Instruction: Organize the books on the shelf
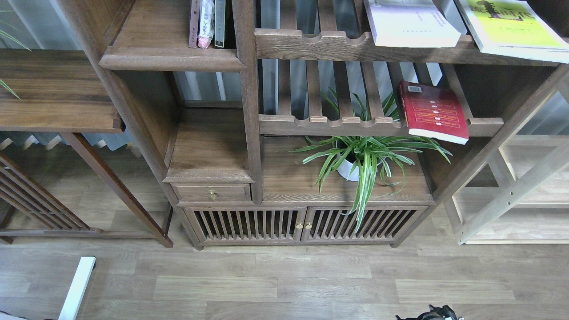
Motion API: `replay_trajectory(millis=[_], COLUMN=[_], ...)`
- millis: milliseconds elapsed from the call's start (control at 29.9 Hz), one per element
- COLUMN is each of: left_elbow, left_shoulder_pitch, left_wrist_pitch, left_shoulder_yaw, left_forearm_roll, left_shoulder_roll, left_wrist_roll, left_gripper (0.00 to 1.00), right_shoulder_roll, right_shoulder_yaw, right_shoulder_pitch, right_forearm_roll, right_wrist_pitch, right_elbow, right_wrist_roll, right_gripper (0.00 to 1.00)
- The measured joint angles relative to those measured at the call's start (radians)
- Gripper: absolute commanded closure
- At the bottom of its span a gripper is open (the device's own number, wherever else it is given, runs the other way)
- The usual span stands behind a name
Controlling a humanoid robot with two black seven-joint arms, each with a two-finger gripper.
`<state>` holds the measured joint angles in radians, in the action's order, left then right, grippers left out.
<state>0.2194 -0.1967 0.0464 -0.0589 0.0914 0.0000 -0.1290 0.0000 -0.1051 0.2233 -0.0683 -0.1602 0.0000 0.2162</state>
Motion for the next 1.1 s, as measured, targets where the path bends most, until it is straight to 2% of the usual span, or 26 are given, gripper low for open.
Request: replay_trajectory(millis=[201, 368, 501, 769, 936, 1103], left_elbow=[0.0, 0.0, 0.001, 0.011, 0.015, 0.015], left_shoulder_pitch=[-0.044, -0.056, -0.059, -0.068, -0.068, -0.068], left_wrist_pitch=[-0.04, -0.071, -0.049, 0.021, 0.067, 0.074], left_shoulder_yaw=[0.033, 0.034, 0.029, 0.042, 0.111, 0.164], left_forearm_roll=[-0.047, -0.058, -0.054, -0.065, -0.19, -0.317], left_shoulder_roll=[0.0, 0.003, 0.017, 0.028, 0.038, 0.057], left_wrist_roll=[0.0, -0.017, -0.001, 0.1, 0.208, 0.293], left_gripper=[0.02, 0.02, 0.01, 0.01, 0.01, 0.01], right_shoulder_roll=[0.0, 0.0, 0.0, 0.0, -0.006, -0.037], right_shoulder_yaw=[-0.049, -0.05, -0.051, -0.07, -0.089, -0.1], right_shoulder_pitch=[0.024, 0.048, 0.067, 0.081, 0.082, 0.077], right_forearm_roll=[-0.053, -0.056, -0.057, -0.099, -0.166, -0.194], right_wrist_pitch=[-0.073, -0.076, -0.061, -0.091, -0.098, -0.103], right_elbow=[0.0, 0.0, 0.0, 0.0, 0.0, 0.0], right_wrist_roll=[0.001, 0.001, 0.006, 0.091, 0.16, 0.178], right_gripper=[0.0, 0.0, 0.0, 0.0, 0.0, 0.0])
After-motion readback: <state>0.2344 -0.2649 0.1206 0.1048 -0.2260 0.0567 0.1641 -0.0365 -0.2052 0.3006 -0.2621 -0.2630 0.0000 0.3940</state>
